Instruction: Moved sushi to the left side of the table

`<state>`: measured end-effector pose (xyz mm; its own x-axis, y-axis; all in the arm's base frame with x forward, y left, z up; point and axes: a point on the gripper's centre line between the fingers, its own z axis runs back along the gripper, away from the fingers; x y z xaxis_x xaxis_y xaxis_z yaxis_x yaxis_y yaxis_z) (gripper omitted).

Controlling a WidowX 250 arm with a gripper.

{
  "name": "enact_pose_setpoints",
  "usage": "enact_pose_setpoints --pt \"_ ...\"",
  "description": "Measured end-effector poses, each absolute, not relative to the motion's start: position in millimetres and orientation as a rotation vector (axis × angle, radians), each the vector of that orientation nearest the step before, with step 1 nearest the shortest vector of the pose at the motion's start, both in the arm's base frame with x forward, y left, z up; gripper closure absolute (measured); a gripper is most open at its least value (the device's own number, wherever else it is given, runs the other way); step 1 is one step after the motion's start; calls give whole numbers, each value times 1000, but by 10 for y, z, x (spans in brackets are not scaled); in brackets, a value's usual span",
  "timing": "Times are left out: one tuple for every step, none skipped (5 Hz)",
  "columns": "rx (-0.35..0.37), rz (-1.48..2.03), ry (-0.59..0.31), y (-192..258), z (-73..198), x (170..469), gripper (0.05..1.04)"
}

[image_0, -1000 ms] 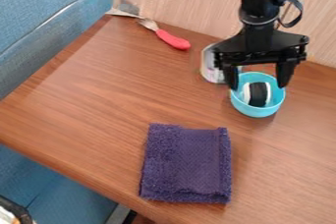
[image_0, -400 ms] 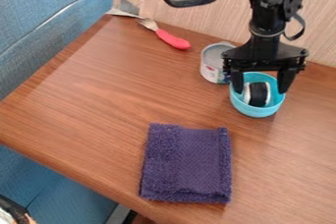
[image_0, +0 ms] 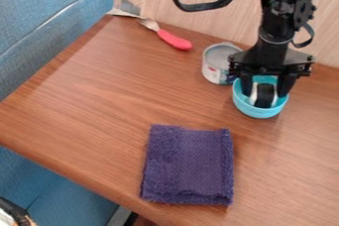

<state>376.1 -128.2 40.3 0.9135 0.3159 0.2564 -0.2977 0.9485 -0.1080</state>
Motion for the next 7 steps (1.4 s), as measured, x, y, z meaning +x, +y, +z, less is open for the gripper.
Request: enact_pose_setpoints --pt "-61 330 -271 -1277 388 3743 571" --pt "-57 336 -262 -1260 382 3696 589" --pt "-67 341 -275 -1245 534 3648 590" --pt "-86 347 -299 -1192 735 3655 590" --pt "-105 380 -321 -1005 917 3723 590" --pt "-107 439 -367 -684 1199 3744 590" --pt "-42 512 -370 -212 1243 3759 590"
